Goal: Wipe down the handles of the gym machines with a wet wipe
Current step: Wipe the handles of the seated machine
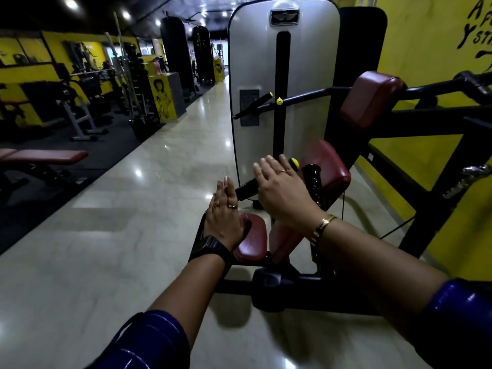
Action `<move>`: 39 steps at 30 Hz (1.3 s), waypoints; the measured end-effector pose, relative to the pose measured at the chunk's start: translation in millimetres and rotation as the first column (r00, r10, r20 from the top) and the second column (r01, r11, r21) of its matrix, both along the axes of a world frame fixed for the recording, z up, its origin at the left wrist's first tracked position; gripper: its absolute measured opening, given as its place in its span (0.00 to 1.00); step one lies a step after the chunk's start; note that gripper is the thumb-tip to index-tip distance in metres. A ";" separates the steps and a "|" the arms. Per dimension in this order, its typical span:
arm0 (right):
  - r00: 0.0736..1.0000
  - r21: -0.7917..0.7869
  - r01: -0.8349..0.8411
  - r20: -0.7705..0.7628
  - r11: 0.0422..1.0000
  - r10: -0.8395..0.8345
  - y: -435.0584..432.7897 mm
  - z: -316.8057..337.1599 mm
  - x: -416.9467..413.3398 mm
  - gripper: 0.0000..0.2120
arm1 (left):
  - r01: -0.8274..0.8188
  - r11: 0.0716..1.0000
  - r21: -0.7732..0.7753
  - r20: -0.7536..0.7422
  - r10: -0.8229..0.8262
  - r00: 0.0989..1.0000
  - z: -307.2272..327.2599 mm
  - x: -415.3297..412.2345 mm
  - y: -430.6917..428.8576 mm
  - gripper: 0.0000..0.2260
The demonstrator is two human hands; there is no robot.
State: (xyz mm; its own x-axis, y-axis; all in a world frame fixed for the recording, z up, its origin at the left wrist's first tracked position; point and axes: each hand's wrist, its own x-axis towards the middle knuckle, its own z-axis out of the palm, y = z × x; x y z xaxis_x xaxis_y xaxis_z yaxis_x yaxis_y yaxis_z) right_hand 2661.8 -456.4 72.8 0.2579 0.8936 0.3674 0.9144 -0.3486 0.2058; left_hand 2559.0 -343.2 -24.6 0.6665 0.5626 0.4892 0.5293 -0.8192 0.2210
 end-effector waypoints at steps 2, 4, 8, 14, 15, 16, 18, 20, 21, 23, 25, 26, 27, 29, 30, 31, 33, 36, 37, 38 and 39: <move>0.992 -0.073 -0.124 0.025 0.990 0.126 9.1 -8.1 -10.2 0.27 | -0.004 1.000 0.013 0.005 0.004 1.000 -1.2 -1.3 1.0 0.45; 0.974 -0.161 -0.209 0.050 0.964 0.220 13.6 -16.4 -17.0 0.30 | -0.029 1.000 0.009 0.058 0.028 0.998 -3.1 -0.3 1.9 0.43; 0.986 -0.043 -0.119 0.110 0.992 0.123 7.7 -2.9 2.0 0.23 | -0.018 1.000 -0.006 -0.027 0.018 0.999 0.7 -0.9 -0.3 0.46; 0.997 -0.014 0.009 0.077 1.000 -0.008 3.6 7.3 10.3 0.27 | -0.042 0.999 -0.025 -0.051 0.040 0.998 1.9 -0.2 -3.8 0.46; 0.995 -0.058 -0.066 0.074 0.996 0.070 6.1 2.7 3.1 0.29 | -0.032 0.999 -0.030 -0.055 0.031 0.998 0.8 -0.5 -2.1 0.46; 0.985 -0.101 -0.145 0.083 0.984 0.154 8.3 -2.6 -3.4 0.29 | -0.023 0.999 -0.038 -0.044 0.021 0.999 -0.5 -0.7 0.0 0.47; 0.954 -0.139 -0.258 0.121 0.956 0.275 8.7 -5.6 -10.3 0.25 | -0.012 0.999 -0.049 -0.014 0.011 1.000 -1.8 -0.5 1.7 0.47; 0.950 -0.061 -0.270 0.142 0.961 0.276 8.9 0.1 -2.6 0.19 | -0.010 0.999 -0.044 -0.022 0.009 1.000 -0.8 -0.9 -0.5 0.49; 0.963 -0.014 -0.239 0.124 0.971 0.239 6.7 6.1 1.6 0.18 | -0.013 0.999 -0.037 -0.033 0.012 0.999 -0.3 -0.4 -1.1 0.49; 0.988 0.094 -0.151 0.040 0.984 0.148 -0.5 16.5 12.4 0.16 | -0.025 0.999 -0.035 -0.051 0.023 0.998 4.0 -1.0 -3.7 0.48; 0.978 0.259 -0.085 -0.163 0.962 0.131 -12.4 25.9 10.1 0.13 | -0.041 0.999 -0.018 -0.048 0.040 0.998 4.7 -1.0 -4.2 0.45; 0.928 0.366 -0.053 -0.324 0.929 0.181 -18.7 28.5 1.9 0.10 | -0.033 0.999 -0.022 -0.041 0.033 0.999 5.3 -1.3 -4.8 0.44; 0.825 0.407 0.002 -0.517 0.913 0.229 -21.9 27.9 -7.2 0.08 | -0.014 0.999 -0.029 -0.029 0.013 0.999 6.2 -1.2 -5.6 0.43; 0.526 0.319 0.118 -0.823 0.940 0.213 -16.9 19.6 -22.2 0.11 | 0.007 0.999 -0.042 -0.010 -0.007 1.000 8.3 -3.6 -5.3 0.45; 0.363 0.239 0.158 -0.916 0.958 0.169 -11.5 12.0 -24.8 0.11 | 0.018 0.999 -0.040 0.016 -0.018 1.000 8.5 -4.3 -3.9 0.46; 0.197 0.160 0.197 -0.973 0.967 0.120 -6.7 4.9 -26.5 0.10 | 0.040 0.999 -0.024 0.041 -0.039 0.998 7.0 -3.9 -1.4 0.45; -0.095 0.045 0.257 -0.993 0.965 0.072 -1.4 -3.3 -28.6 0.08 | 0.071 0.997 0.016 0.105 -0.072 0.992 9.9 -4.0 -0.9 0.34; -0.289 0.021 0.361 -0.948 0.932 0.133 -0.2 -1.6 -28.4 0.07 | 0.093 0.995 0.030 0.151 -0.096 0.984 7.7 -2.9 0.3 0.29; -0.334 0.026 0.393 -0.927 0.919 0.169 2.0 -1.9 -24.9 0.08 | 0.076 0.997 0.006 0.124 -0.076 0.989 5.5 -2.7 0.1 0.33; -0.370 0.029 0.419 -0.907 0.908 0.200 3.9 -2.1 -21.8 0.08 | 0.065 0.998 -0.004 0.100 -0.064 0.993 2.4 -2.3 1.0 0.37; -0.397 0.033 0.443 -0.889 0.896 0.229 5.9 -2.3 -18.7 0.08 | 0.057 0.998 -0.002 0.089 -0.057 0.994 0.4 -1.4 1.6 0.40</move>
State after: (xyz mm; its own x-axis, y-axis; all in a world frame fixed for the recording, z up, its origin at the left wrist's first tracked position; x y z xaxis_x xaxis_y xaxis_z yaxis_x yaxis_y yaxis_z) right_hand 2643.1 -450.5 70.4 0.5889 0.7199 -0.3674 -0.3518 -0.1810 -0.9184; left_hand 2557.7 -341.5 -24.2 0.6513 0.5274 0.5456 0.4597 -0.8463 0.2693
